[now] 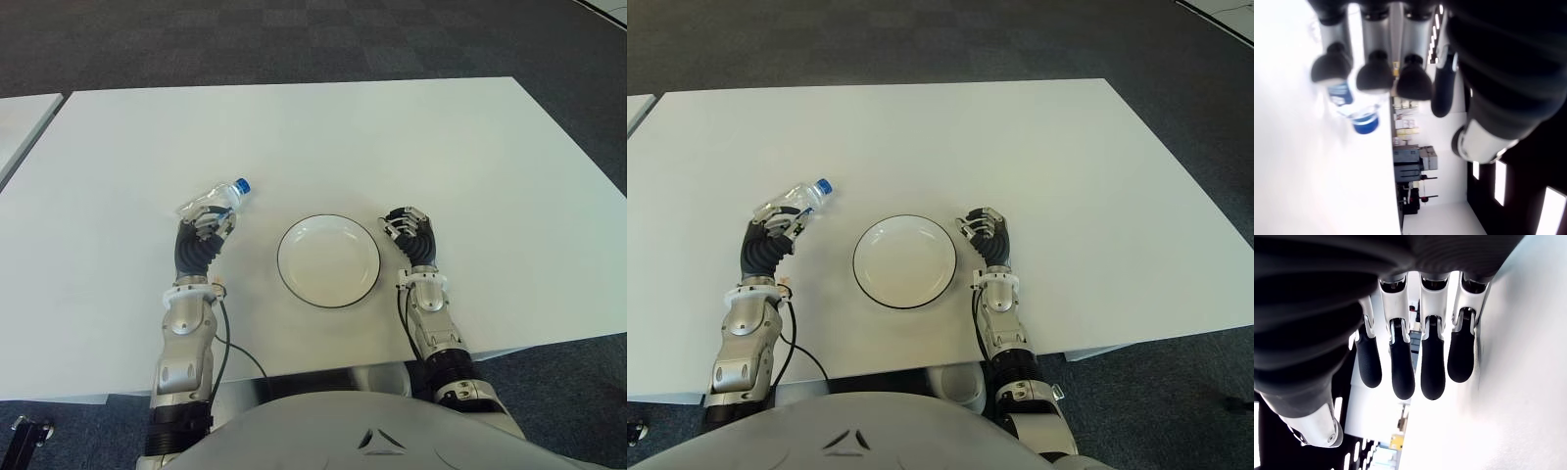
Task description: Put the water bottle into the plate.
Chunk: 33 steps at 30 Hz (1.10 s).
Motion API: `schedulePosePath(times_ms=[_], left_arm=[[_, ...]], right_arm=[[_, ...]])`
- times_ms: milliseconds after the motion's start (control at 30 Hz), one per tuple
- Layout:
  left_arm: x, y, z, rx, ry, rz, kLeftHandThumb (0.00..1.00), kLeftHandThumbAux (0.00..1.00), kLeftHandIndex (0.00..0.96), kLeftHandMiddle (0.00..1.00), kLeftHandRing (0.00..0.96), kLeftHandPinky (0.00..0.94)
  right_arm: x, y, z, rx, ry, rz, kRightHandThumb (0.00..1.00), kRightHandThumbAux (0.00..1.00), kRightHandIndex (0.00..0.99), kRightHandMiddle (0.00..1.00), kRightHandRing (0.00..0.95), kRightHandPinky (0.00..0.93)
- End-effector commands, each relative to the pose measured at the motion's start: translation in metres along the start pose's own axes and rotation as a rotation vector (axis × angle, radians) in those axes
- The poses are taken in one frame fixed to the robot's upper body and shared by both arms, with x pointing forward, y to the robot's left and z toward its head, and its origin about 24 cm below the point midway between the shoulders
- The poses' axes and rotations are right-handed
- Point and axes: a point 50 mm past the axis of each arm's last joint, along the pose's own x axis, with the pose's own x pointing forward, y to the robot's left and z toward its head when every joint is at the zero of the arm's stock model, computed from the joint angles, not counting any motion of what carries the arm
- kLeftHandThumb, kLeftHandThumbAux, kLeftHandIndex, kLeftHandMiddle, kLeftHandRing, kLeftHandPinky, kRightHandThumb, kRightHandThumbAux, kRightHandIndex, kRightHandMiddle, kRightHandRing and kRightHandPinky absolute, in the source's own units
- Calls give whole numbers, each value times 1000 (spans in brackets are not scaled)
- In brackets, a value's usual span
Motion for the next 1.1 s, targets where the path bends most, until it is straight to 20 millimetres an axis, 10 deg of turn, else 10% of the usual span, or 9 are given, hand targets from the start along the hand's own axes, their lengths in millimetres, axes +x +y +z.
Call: schedulePosePath(times_ms=[33, 600, 767, 1100], left_arm=[[9, 6, 8, 104, -91, 27, 703, 719, 437, 820, 817, 809], [30, 6, 30, 678, -399, 194, 705, 718, 433, 745, 718, 666], [36, 12, 30, 796, -413, 146, 696, 717, 412, 366, 334, 327], [71, 23, 0, 1002, -383, 108, 576, 428, 27, 22, 19, 15]], right_arm=[[-9, 1, -16, -5, 92, 5, 702, 731, 420, 484, 507, 515], [-9, 2, -16, -1, 98, 18, 702, 731, 421, 478, 493, 492], [-10, 3, -15, 3, 86, 15, 702, 732, 420, 472, 488, 487], [-10, 4, -14, -17, 77, 12, 701, 732, 420, 474, 490, 502]])
